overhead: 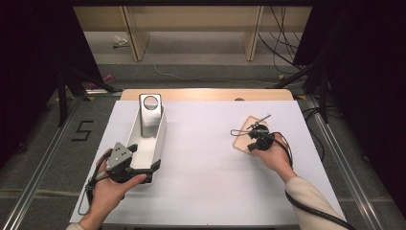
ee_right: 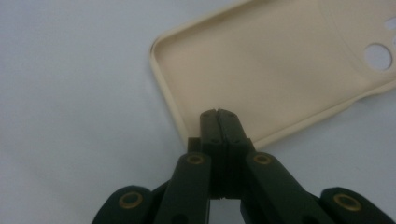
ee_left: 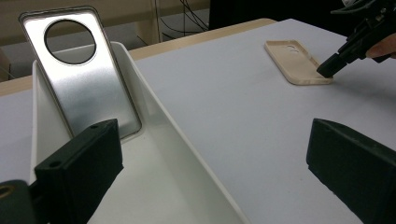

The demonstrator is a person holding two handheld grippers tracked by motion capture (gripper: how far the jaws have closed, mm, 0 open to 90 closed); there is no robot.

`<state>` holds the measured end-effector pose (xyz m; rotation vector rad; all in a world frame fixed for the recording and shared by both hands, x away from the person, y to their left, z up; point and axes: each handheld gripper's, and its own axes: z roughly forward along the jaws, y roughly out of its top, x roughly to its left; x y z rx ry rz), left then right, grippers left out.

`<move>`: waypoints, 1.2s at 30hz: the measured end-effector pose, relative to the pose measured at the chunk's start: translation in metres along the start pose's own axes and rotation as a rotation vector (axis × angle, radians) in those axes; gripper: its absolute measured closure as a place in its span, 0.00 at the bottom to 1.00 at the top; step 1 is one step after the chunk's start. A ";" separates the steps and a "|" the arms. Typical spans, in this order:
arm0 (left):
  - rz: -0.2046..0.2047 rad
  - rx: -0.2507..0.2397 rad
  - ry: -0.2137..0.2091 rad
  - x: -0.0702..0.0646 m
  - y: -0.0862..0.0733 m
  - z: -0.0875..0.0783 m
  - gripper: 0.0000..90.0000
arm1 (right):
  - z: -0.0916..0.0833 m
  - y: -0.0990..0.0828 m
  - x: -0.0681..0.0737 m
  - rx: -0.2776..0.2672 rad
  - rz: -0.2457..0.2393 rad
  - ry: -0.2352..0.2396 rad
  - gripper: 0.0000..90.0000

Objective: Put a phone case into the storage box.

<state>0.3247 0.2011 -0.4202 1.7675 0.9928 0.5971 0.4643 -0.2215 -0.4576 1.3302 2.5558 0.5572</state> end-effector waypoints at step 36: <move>0.008 0.002 -0.007 -0.001 0.000 0.000 0.04 | -0.011 -0.018 -0.031 0.106 0.003 -0.071 1.00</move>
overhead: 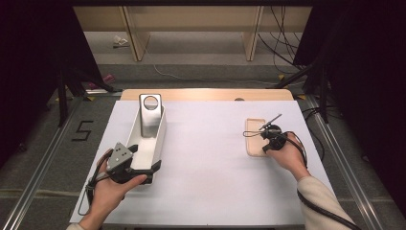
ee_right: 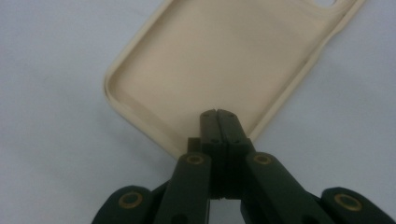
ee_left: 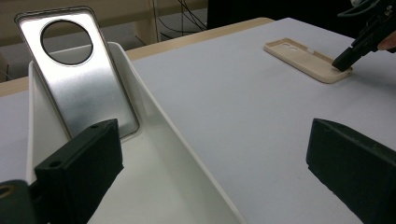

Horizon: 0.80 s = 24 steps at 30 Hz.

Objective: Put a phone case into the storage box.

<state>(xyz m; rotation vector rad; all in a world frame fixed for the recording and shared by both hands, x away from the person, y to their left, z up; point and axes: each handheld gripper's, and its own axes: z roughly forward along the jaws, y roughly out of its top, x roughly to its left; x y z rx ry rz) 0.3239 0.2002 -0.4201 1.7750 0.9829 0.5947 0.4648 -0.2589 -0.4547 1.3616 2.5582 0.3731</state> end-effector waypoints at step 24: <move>-0.002 -0.005 -0.001 0.000 0.000 0.000 0.04 | -0.018 0.003 0.014 -0.048 -0.520 -0.091 0.41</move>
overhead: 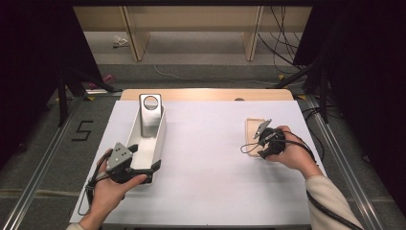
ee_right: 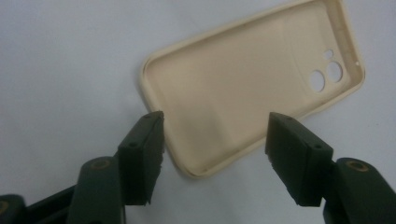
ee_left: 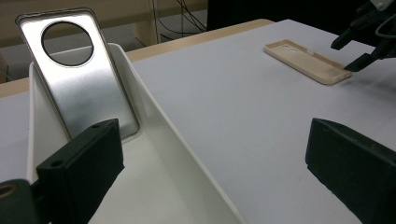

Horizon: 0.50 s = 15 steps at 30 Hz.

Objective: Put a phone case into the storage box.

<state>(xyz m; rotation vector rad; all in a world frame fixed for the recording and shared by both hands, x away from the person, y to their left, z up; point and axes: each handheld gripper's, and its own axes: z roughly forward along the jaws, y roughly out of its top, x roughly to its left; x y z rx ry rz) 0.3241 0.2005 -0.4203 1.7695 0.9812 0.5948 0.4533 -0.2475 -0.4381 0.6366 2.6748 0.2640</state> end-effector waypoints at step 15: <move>0.000 0.002 0.003 0.001 -0.001 0.000 0.04 | 0.003 0.006 0.007 0.067 -0.095 0.002 0.43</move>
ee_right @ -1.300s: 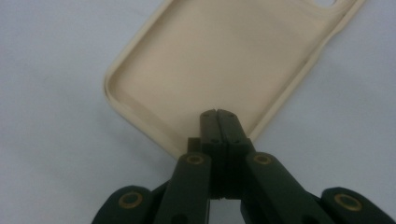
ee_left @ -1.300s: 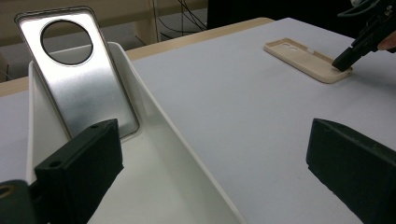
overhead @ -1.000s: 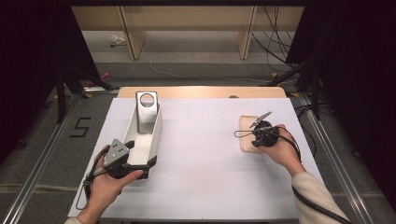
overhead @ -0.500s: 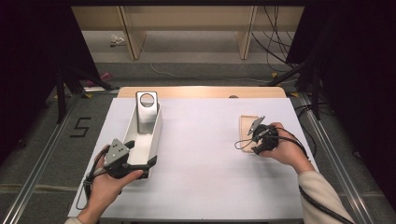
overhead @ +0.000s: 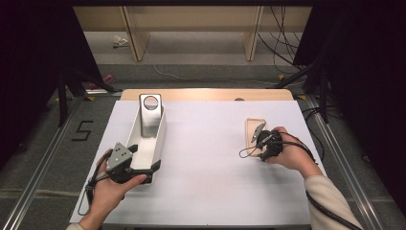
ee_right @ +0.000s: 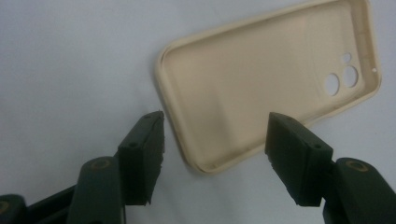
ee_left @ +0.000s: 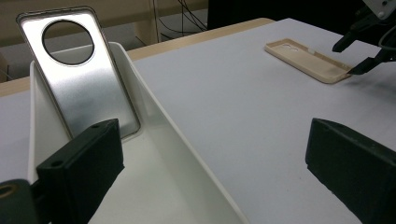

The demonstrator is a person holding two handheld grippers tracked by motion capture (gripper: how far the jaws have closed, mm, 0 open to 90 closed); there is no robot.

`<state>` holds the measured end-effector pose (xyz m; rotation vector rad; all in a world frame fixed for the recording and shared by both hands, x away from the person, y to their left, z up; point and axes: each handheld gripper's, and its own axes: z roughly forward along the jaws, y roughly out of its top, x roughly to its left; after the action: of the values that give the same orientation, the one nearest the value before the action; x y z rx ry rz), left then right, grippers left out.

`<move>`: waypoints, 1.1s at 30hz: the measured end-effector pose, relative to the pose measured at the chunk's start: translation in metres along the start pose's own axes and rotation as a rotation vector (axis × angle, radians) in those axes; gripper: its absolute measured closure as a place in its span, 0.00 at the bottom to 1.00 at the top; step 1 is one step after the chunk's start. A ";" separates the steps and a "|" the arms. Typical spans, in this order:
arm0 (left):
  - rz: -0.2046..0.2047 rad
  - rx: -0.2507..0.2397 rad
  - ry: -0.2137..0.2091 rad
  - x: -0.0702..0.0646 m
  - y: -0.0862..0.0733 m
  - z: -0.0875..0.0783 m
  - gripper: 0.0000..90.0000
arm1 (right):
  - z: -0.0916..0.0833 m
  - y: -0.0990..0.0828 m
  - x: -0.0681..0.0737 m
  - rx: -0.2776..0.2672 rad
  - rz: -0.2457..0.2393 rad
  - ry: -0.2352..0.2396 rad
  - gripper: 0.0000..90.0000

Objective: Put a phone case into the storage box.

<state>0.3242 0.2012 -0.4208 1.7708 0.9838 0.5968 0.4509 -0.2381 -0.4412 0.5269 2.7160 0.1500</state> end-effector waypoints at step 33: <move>0.002 0.007 -0.009 -0.001 -0.001 0.002 0.04 | 0.015 0.015 0.008 0.107 -0.200 -0.013 0.59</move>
<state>0.3245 0.1997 -0.4222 1.7794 0.9796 0.5867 0.4543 -0.2201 -0.4549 0.2811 2.7547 -0.0512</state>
